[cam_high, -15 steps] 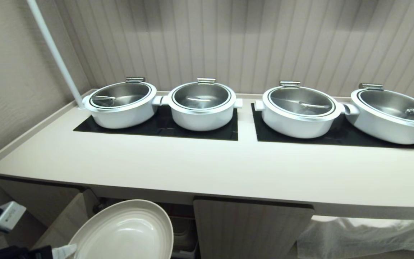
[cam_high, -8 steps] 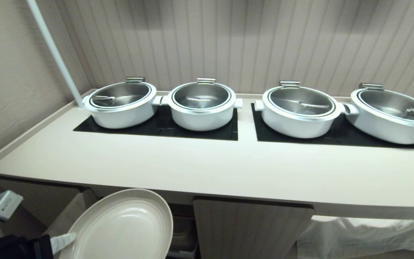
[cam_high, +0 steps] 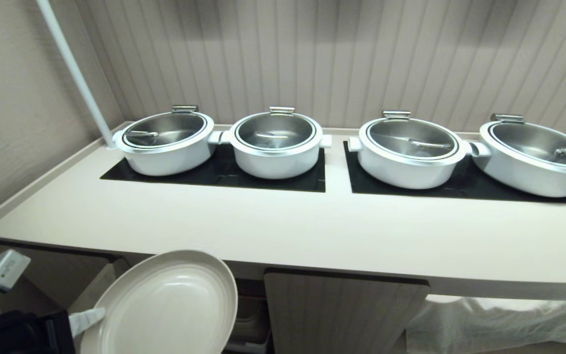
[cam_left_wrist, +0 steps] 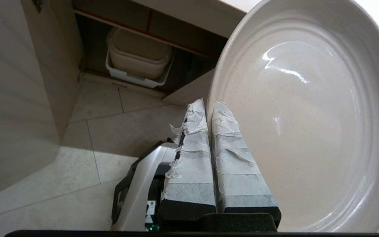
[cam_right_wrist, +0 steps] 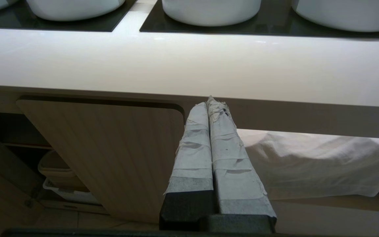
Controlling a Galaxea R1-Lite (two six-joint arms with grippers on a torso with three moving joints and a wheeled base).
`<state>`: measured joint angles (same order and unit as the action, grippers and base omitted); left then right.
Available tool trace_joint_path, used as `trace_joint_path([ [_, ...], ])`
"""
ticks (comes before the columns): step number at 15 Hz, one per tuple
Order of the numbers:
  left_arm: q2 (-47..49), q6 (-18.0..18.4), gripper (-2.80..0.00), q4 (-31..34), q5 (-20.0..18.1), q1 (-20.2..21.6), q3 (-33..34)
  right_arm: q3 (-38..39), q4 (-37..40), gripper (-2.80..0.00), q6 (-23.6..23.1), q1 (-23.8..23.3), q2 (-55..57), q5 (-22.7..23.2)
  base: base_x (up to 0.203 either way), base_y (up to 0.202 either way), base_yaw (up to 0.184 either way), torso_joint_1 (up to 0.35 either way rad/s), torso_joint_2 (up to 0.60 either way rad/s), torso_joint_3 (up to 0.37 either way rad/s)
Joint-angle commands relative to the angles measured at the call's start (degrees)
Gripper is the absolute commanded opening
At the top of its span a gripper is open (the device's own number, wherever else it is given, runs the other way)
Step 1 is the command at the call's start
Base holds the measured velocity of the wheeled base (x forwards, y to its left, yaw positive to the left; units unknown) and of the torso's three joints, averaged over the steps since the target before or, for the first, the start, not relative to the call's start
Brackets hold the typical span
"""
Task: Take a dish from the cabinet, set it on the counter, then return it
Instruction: Place it on the table
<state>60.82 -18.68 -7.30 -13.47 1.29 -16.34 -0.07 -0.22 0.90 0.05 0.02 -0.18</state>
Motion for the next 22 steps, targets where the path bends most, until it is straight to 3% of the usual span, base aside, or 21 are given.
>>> trace_joint_path([
  [1, 1.5, -0.1, -2.8, -0.1, -0.1, -0.1, -1.3, 0.0, 0.0, -2.8, 0.0, 0.0, 0.1, 0.0, 0.0, 0.0, 0.0, 0.0, 0.0, 0.0],
  [11, 10.4, 0.4, -2.8, -0.5, 0.4, -4.8, -6.8, 0.1, 0.0, -2.8, 0.0, 0.0, 0.1, 0.0, 0.0, 0.0, 0.0, 0.0, 0.0, 0.0],
  [15, 16.0, 0.3, -2.8, -4.5, 1.0, -5.4, -9.6, 0.0, 0.0, -2.8, 0.0, 0.0, 0.0, 0.0, 0.0, 0.0, 0.0, 0.0, 0.0, 0.0],
  [22, 27.6, 0.3, -2.8, -5.3, 1.4, -8.9, -21.0, 0.0, 0.0, -2.8, 0.1, 0.0, 0.1, 0.0, 0.0, 0.0, 0.0, 0.0, 0.0, 0.0],
])
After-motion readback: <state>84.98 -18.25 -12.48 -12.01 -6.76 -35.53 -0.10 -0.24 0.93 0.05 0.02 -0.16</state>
